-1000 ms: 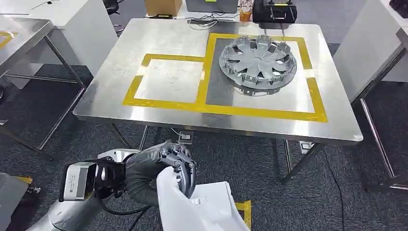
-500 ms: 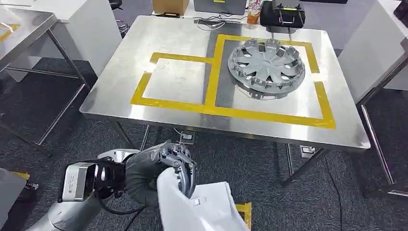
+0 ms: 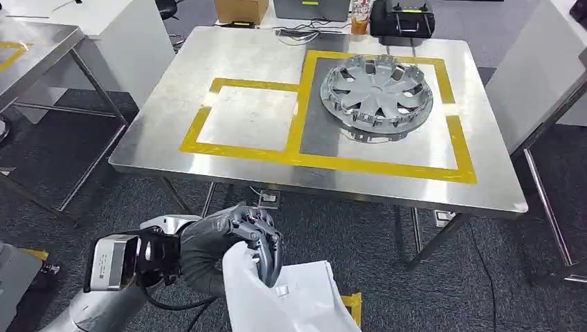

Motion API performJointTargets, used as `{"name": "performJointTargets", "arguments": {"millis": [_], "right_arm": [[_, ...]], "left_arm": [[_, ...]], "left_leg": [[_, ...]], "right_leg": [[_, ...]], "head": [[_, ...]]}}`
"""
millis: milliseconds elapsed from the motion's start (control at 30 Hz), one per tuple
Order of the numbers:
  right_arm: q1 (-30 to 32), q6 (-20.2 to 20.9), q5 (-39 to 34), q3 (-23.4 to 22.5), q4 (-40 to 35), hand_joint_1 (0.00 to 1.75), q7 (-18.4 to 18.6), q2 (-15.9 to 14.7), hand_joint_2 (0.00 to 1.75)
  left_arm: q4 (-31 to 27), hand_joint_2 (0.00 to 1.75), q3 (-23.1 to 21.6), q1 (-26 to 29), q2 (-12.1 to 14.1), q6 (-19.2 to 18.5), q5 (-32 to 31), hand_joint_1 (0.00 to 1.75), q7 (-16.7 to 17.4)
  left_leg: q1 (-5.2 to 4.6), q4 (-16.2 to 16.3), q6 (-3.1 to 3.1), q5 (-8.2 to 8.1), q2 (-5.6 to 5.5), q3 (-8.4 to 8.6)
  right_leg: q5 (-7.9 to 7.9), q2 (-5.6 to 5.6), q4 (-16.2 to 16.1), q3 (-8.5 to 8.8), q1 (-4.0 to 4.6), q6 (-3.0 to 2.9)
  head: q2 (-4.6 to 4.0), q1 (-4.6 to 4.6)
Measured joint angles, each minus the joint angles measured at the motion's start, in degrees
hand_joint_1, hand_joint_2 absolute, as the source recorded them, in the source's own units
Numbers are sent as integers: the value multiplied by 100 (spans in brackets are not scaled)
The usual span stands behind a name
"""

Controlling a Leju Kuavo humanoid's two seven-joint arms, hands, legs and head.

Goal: Take the parts from the cabinet and place them on the table.

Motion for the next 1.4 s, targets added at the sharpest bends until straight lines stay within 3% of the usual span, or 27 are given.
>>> {"name": "performJointTargets", "arguments": {"millis": [33, 67, 133, 167, 200, 267, 300, 367, 467, 500, 533, 600, 633, 667, 733, 800, 867, 900, 967, 1033, 1067, 1100, 1167, 1200, 1267, 1333, 1400], "right_arm": [[-3, 0, 0, 0, 0, 0, 0, 0, 0], [-5, 0, 0, 0, 0, 0, 0, 0, 0], [-6, 0, 0, 0, 0, 0, 0, 2, 0], [-6, 0, 0, 0, 0, 0, 0, 13, 0], [-6, 0, 0, 0, 0, 0, 0, 20, 0], [-5, 0, 0, 0, 0, 0, 0, 22, 0], [-11, 0, 4, 0, 0, 0, 0, 31, 0], [-6, 0, 4, 0, 0, 0, -4, 22, 0], [-4, -7, 4, 0, 2, 0, -7, -6, 0], [-3, -7, 4, 0, 2, 0, -7, -7, 0], [-2, -9, 7, 0, 2, 0, -9, -2, 0], [5, -13, 4, 0, 2, 0, -33, -4, 0], [2, -15, 4, 0, 2, 0, -44, -18, 0], [0, -15, 4, 0, 4, 0, -50, -24, 0], [-11, -15, 4, -2, 4, 0, -59, -22, 0], [-6, -20, 7, 0, 4, 0, -63, -13, 0], [-4, -44, 20, -2, 4, 0, -66, 2, 0], [-7, -50, 20, 0, 4, 0, -66, 2, 0], [-7, -50, 22, 0, 4, 0, -68, 11, 0], [-5, -50, 24, 0, 4, 0, -68, 17, 0], [-5, -50, 24, -2, 4, 0, -68, 22, 0], [-6, -50, 26, 0, 4, 0, -68, 22, 0], [-9, -52, 37, 0, 4, 0, -68, 26, 0], [-11, -52, 37, 0, 2, 0, -68, 53, 0], [-13, -55, 37, 0, 9, 0, -70, 44, 0], [-8, -55, 48, 0, 9, 0, -72, 59, 0], [-35, -55, 52, 0, 7, 0, -72, 53, 0]], "left_arm": [[0, 175, 0, 6, 4, 0, 0, 175, 0], [0, 175, 0, 5, 7, 0, 0, 175, 0], [-2, 175, 2, -2, 7, 0, 0, 175, 0], [-9, 175, 6, -9, 7, 0, 0, 175, 0], [-13, 175, 7, -9, 2, 0, 0, 175, 0], [-15, 175, 11, -10, 9, 0, 0, 175, 0], [-18, 175, 15, -11, 9, -2, 0, 175, 0], [-31, 175, 26, -25, -4, 0, 2, 175, 0], [-31, 175, 24, -10, -17, -4, -2, 175, 0], [-31, 175, 22, -4, -18, -11, -2, 175, 0], [-31, 175, 17, 2, -18, -18, -2, 175, 0], [-31, 175, 4, 3, -18, -28, 0, 175, 0], [-31, 175, 4, 2, -17, -37, 0, 175, 0], [-31, 175, 4, 2, -18, -37, 0, 175, 0], [-33, 175, 4, 0, -22, -39, 0, 175, 2], [-35, 175, 4, -1, -20, -42, 2, 175, 2], [-44, 175, 7, -3, -20, -42, 2, 175, 2], [-48, 175, 9, -8, -20, -44, 2, 175, 2], [-48, 175, 7, 3, -17, -44, 2, 175, 2], [-48, 175, 4, 19, -11, -46, 2, 175, 2], [-48, 175, 4, 26, -9, -46, 2, 175, 2], [-48, 175, 6, 25, -9, -46, 2, 175, 2], [-72, 175, 15, 23, -7, -46, 2, 175, 4], [-92, 175, 28, 22, -4, -50, 2, 175, 4], [-118, 175, 48, 9, -7, -50, 4, 175, 15], [-131, 175, 57, 19, -4, -50, 4, 175, 17], [-160, 175, 63, 14, -20, -52, 6, 175, 22]], "left_leg": [[0, -41, 11, 91, 1, 3], [-1, -381, 34, 316, 1, 156], [-20, -1455, 137, 813, 4, 693], [-53, -1797, 199, 807, 25, 854], [-73, -1815, 199, 804, 37, 853], [-107, -1810, 202, 803, 27, 828], [-110, -1838, 230, 818, 21, 834], [-55, -2021, 290, 921, 26, 986], [-84, -2019, 337, 931, 28, 977], [-92, -2016, 339, 930, 25, 971], [-95, -2016, 338, 930, 20, 971], [-90, -2002, 326, 921, -2, 979], [-82, -1975, 300, 903, -9, 979], [-91, -1928, 262, 873, -10, 964], [-128, -1885, 204, 821, -17, 926], [-104, -1891, 175, 810, -14, 940], [-74, -1781, 101, 729, -7, 892], [-60, -1486, 58, 567, 1, 769], [-21, -526, -3, 175, 2, 254], [1, 11, -12, 102, 4, -115], [1, -124, 2, 277, 4, -103], [-4, -513, 32, 544, 4, 57], [-36, -1566, 165, 1077, 5, 547], [-72, -1775, 227, 1011, 21, 674], [-119, -1862, 265, 955, 42, 686], [-120, -1981, 337, 923, 25, 773], [-81, -2107, 394, 924, 9, 1028]], "right_leg": [[-1, 0, 0, 5, 2, 1], [-2, 2, 0, 12, 8, 2], [-3, 7, -2, 31, 21, 4], [-2, 7, -6, 26, 13, 6], [-3, 6, -9, 5, 61, 31], [2, -1, -30, 10, 24, 86], [23, -5, -67, 32, 22, 127], [-49, -4, 68, -33, 27, 137], [-576, 2, 1263, -609, 30, 54], [-664, 2, 1625, -798, 30, 74], [-645, 2, 1695, -849, 27, 107], [-313, 1, 988, -523, 3, 242], [-83, 0, 353, -207, -17, 305], [9, -1, -76, -16, -30, 301], [11, 9, -47, 7, 17, 143], [-7, 13, -47, 7, 56, 76], [-11, 13, -62, 57, -1, 16], [-35, 11, -62, 85, -3, -23], [-63, 11, -61, 106, 4, -51], [-95, 11, -60, 125, 13, -62], [-116, 13, -60, 156, 18, -60], [-147, 16, -61, 200, 29, -53], [-207, 20, -69, 299, 50, -40], [-228, 18, -86, 320, 39, -28], [-245, 9, -164, 321, 48, 53], [-145, 3, -83, 409, 55, 198], [-304, 8, 181, 287, 42, 130]], "head": [[0, 0], [0, 0], [0, 0], [0, 8], [0, 9], [0, 0], [0, -9], [0, 9], [0, 7], [0, 4], [0, 7], [0, 11], [0, 4], [0, 13], [0, -7], [0, 0], [0, -2], [0, -33], [0, -26], [0, -24], [0, -26], [0, -28], [0, -26], [0, -9], [0, -20], [0, -15], [0, 18]]}}
